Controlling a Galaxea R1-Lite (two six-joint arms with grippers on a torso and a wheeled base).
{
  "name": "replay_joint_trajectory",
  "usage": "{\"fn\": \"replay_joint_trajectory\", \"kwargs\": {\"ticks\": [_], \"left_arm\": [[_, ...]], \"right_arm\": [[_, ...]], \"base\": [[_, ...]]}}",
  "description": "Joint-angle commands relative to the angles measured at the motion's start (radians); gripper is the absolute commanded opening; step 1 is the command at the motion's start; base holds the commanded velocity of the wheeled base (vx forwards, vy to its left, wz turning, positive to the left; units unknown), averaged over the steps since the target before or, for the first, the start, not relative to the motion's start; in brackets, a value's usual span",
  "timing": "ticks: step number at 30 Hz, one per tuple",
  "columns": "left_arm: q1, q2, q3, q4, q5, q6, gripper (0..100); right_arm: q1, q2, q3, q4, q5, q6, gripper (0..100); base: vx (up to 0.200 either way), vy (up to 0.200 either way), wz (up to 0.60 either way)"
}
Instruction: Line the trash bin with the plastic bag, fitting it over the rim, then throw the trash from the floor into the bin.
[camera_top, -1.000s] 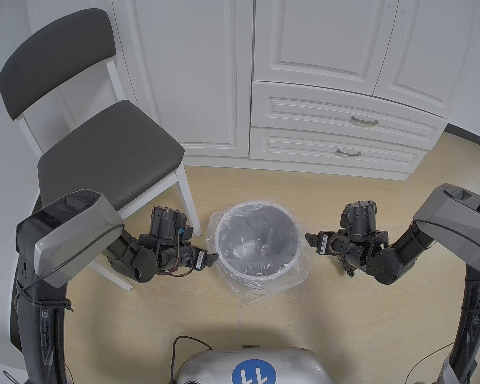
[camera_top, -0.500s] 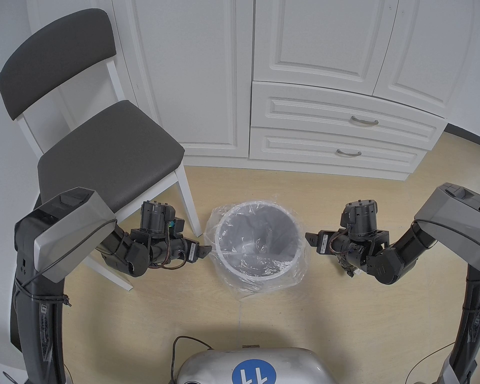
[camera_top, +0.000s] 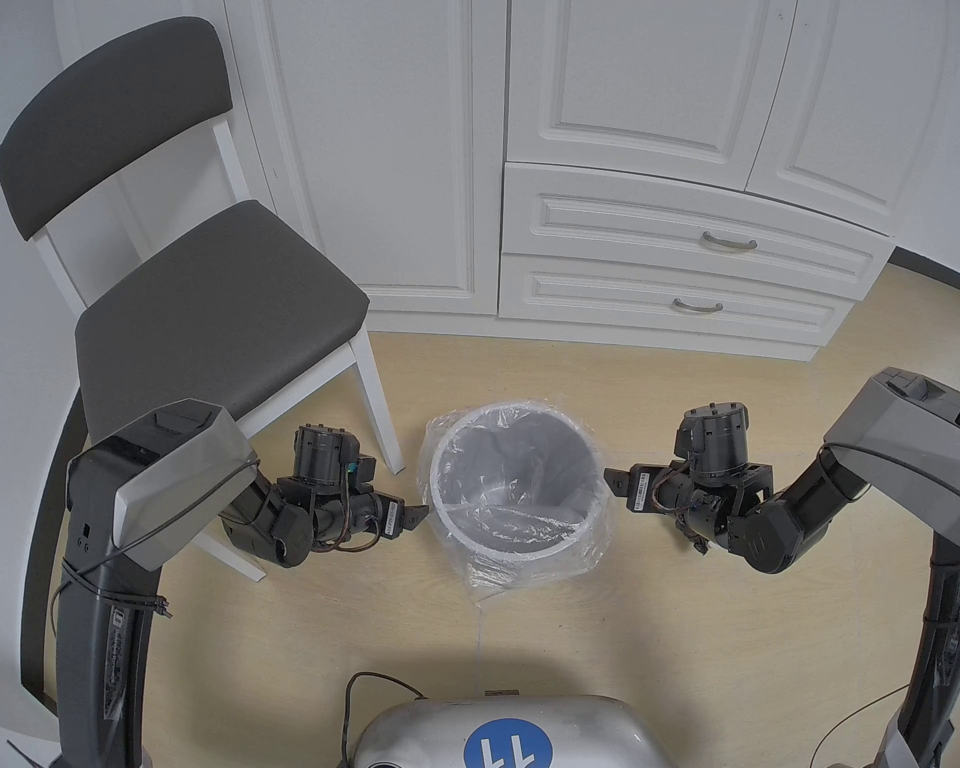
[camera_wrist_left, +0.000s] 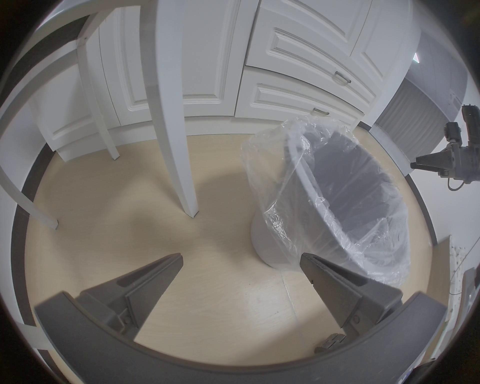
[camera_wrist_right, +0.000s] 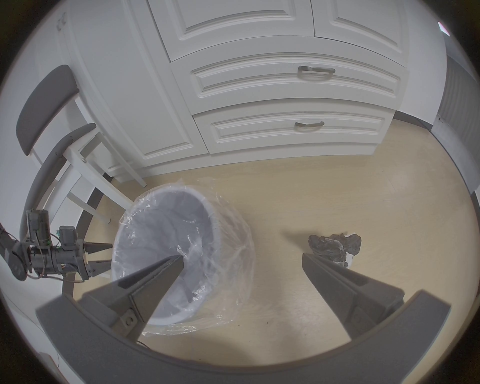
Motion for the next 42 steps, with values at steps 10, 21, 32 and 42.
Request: {"fn": "replay_joint_trajectory", "kwargs": {"ticks": [10,21,32,42], "left_arm": [[-0.003,0.010,0.012,-0.052,-0.019,-0.031,100],[-0.008,-0.001,0.037,-0.054,-0.022,-0.028,100],[-0.007,-0.004,0.046,-0.054,-0.029,-0.027,100],[0.000,-0.006,0.047,-0.055,-0.037,-0.027,100]], "right_arm": [[0.157,0.075,-0.187,0.048,-0.038,-0.032,100],[0.233,0.268,-0.629,0.444,-0.043,-0.060,100],[0.255,0.420,-0.744,0.443,-0.069,-0.048,100],[0.315,0.260,-0.598,0.487,-0.054,0.060,100]], "base": [[0.000,0.000,0.00],[0.000,0.000,0.00],[0.000,0.000,0.00],[0.000,0.000,0.00]]}}
